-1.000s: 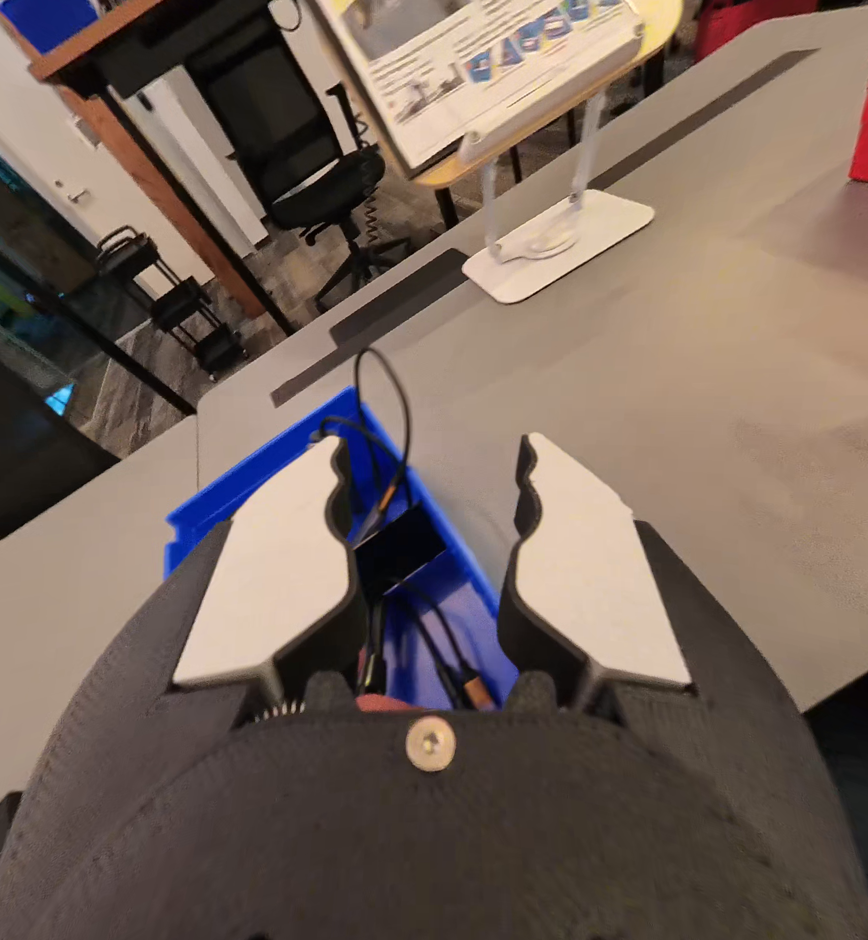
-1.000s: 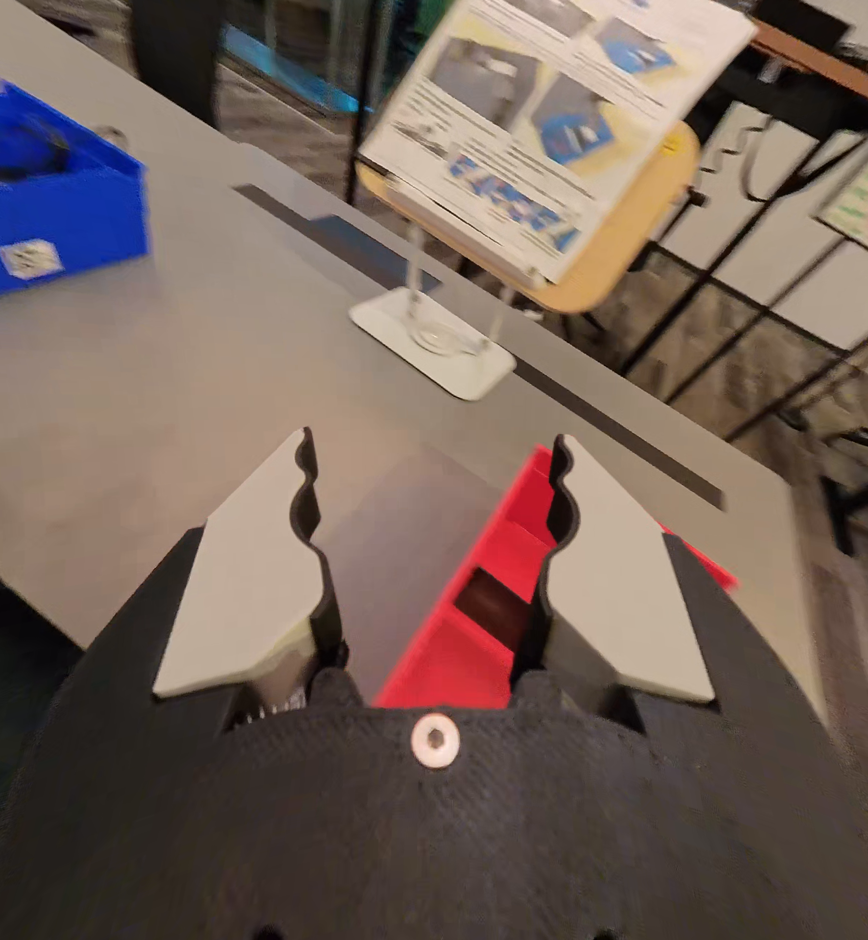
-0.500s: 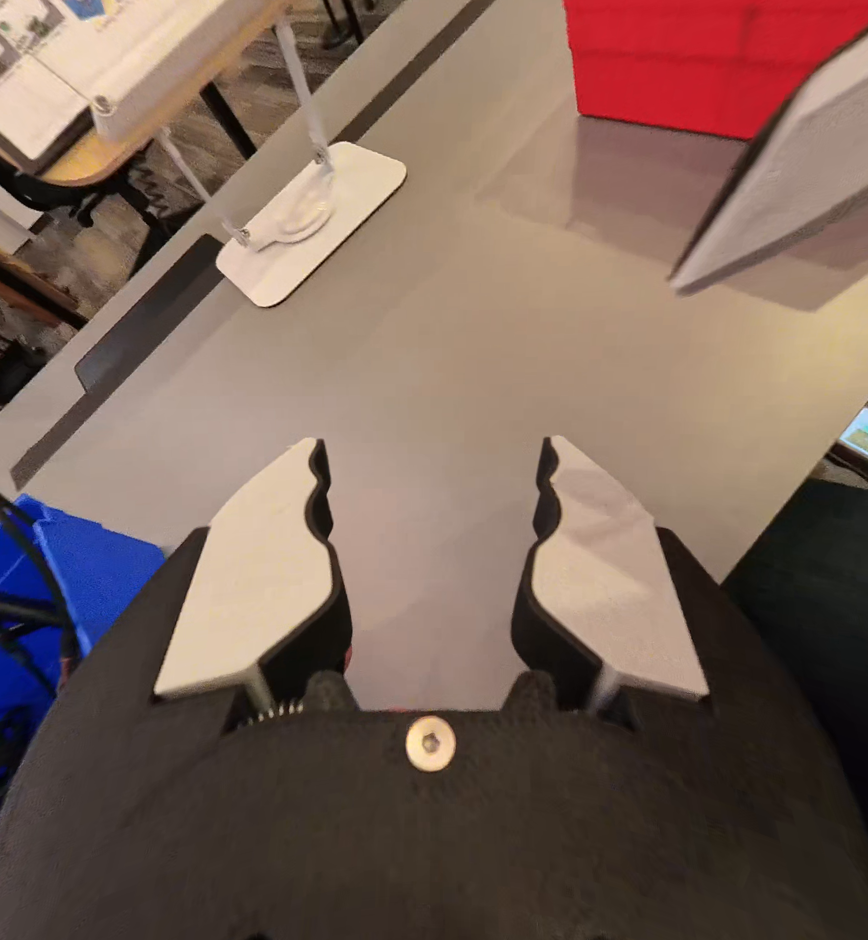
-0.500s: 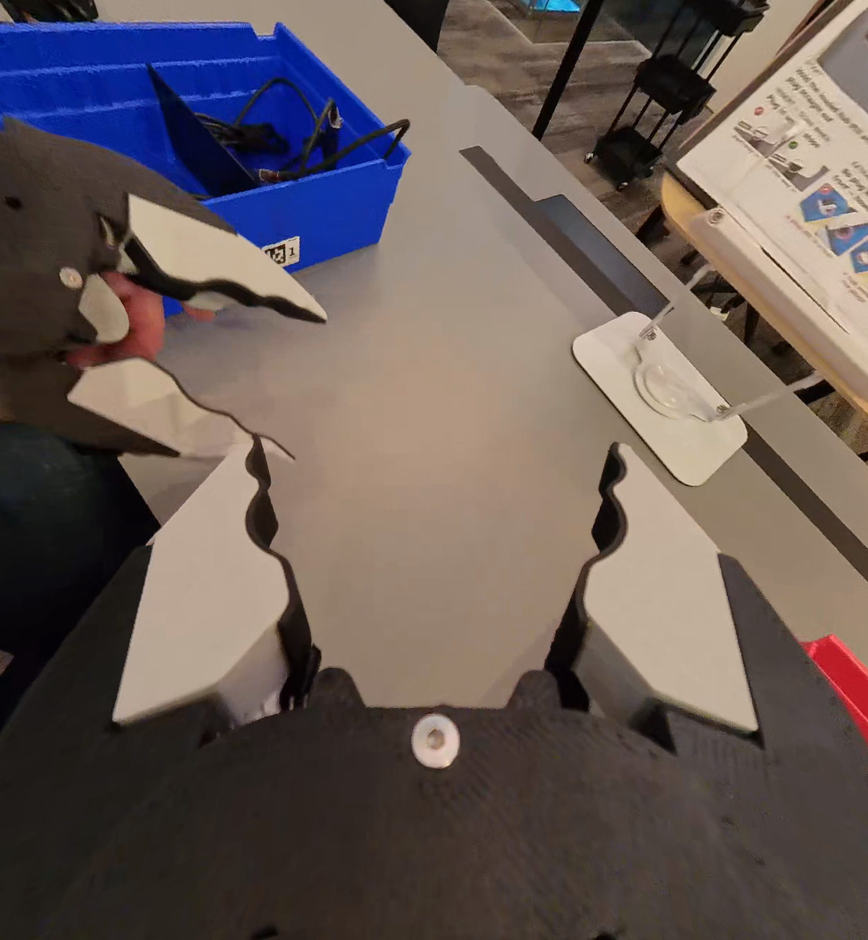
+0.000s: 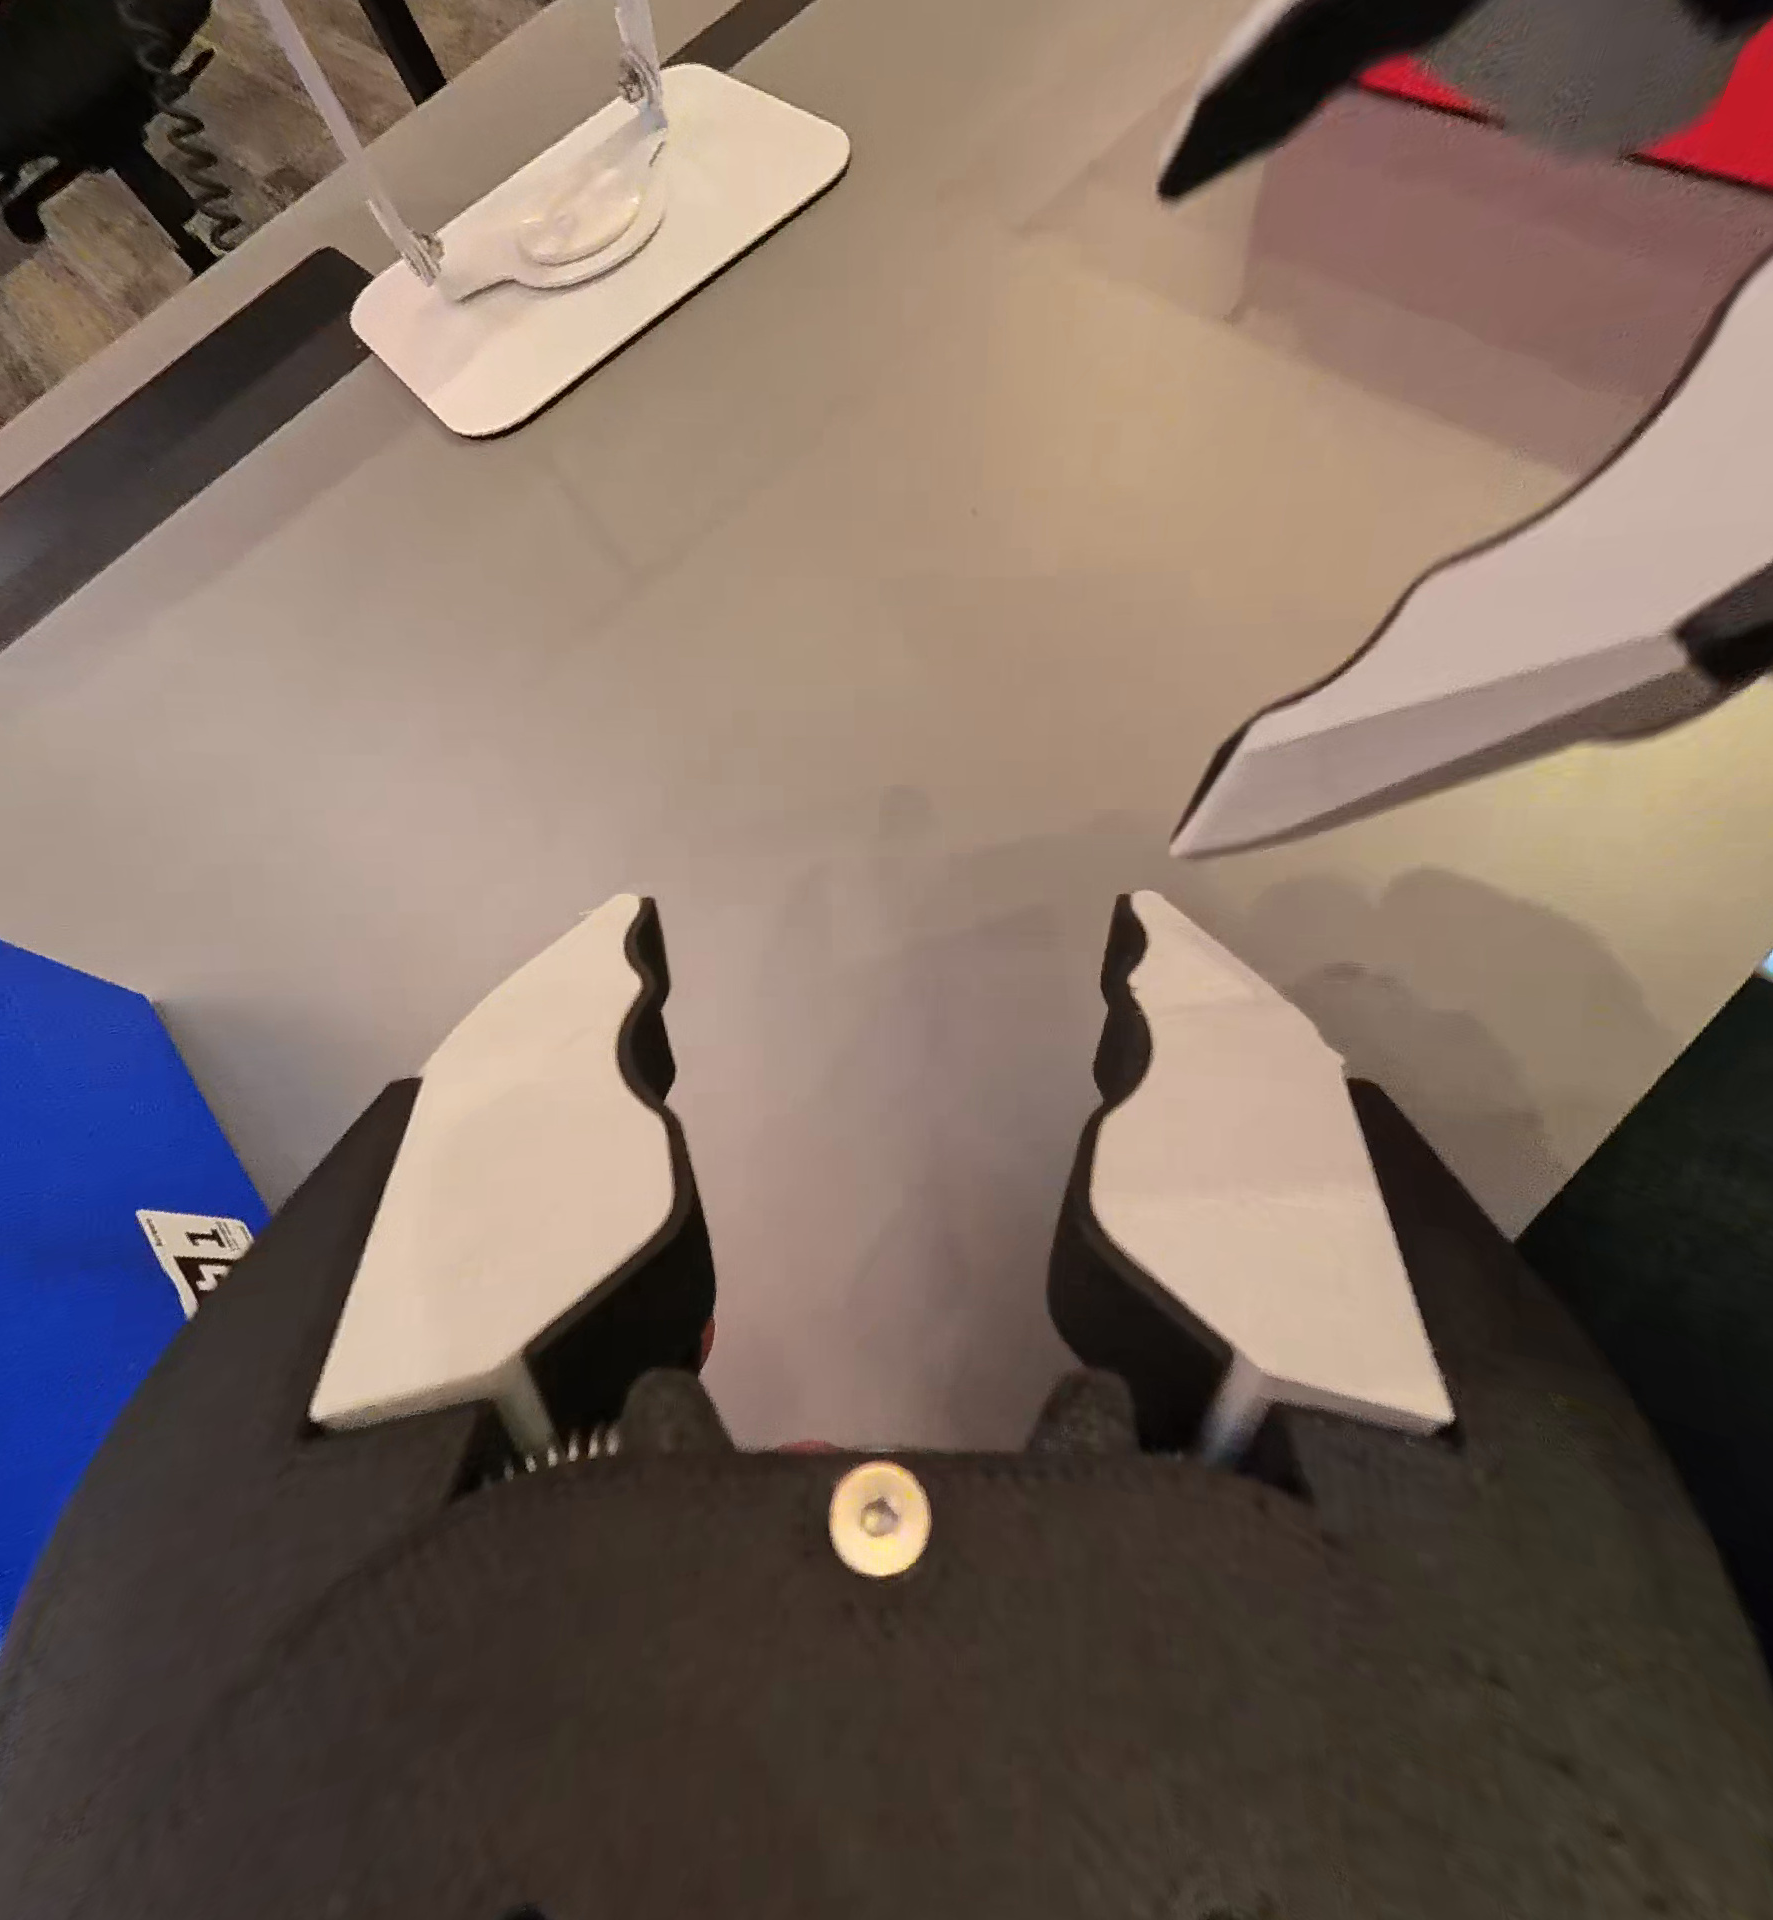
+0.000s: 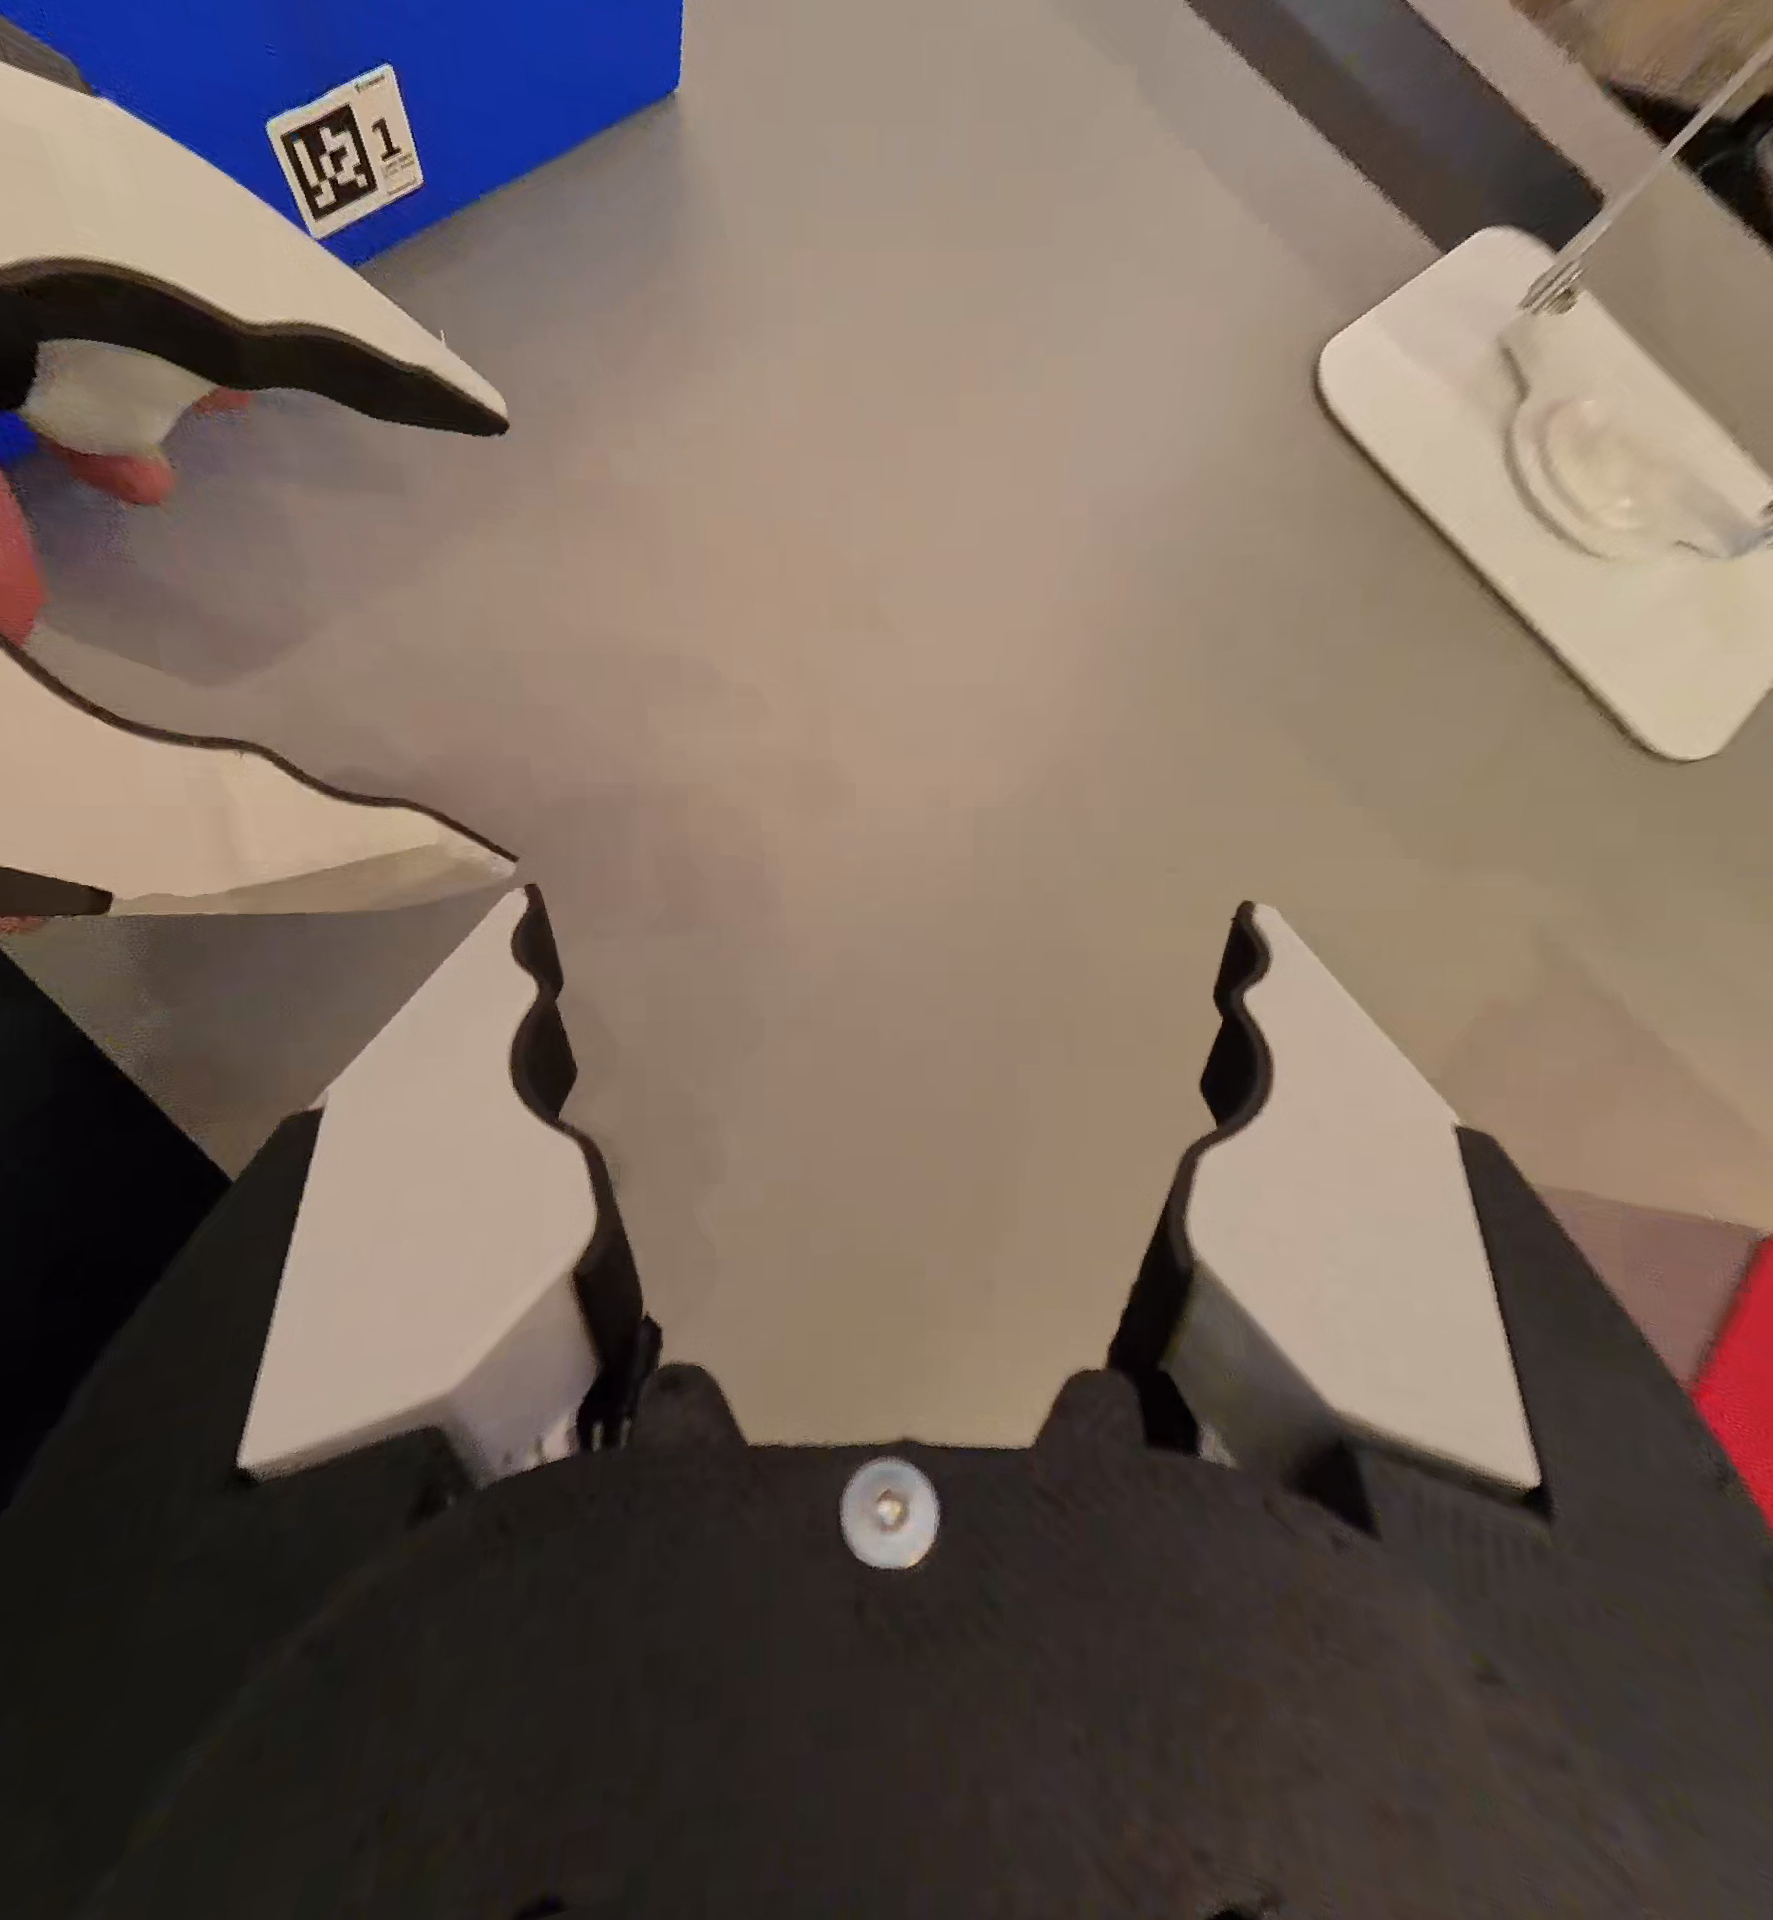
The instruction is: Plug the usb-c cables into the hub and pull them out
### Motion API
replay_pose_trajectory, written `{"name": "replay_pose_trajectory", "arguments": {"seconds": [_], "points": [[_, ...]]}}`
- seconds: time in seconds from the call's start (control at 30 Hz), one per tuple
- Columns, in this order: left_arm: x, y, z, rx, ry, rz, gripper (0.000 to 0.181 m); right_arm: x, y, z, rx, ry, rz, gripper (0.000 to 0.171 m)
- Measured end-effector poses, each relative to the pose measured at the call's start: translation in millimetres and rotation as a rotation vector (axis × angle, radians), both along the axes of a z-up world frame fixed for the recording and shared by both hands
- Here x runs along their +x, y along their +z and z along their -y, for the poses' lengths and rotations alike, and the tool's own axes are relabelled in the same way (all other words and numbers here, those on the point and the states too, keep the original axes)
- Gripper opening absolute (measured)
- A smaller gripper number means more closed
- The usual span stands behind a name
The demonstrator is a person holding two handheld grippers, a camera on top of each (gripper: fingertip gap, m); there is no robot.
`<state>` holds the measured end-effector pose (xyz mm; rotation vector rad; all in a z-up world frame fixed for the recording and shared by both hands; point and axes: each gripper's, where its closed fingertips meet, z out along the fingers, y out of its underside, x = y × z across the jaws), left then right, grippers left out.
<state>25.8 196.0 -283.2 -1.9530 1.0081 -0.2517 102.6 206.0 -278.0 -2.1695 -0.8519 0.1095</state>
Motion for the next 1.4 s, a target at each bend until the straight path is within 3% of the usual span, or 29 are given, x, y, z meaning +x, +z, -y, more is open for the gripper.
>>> {"name": "replay_pose_trajectory", "arguments": {"seconds": [0.4,0.93,1.2,1.3,1.4], "points": [[-0.4,-38.9,-11.2,-0.090,0.031,-0.010,0.082,0.3,-67.8,3.7,-0.081,-0.037,0.036,0.127],[7.5,-60.8,-9.8,-0.141,-0.004,-0.035,0.079,4.3,-79.3,6.9,-0.062,0.006,0.038,0.126],[14.2,-34.8,-10.4,-0.052,-0.035,0.039,0.058,0.8,-79.3,7.9,-0.063,0.041,0.022,0.116],[20.5,-2.8,-6.9,-0.017,-0.058,0.149,0.051,3.3,-78.2,6.7,-0.052,0.037,0.039,0.116],[16.8,43.9,-9.1,0.128,-0.079,0.184,0.048,4.7,-78.7,7.1,-0.058,0.034,0.029,0.114]]}}
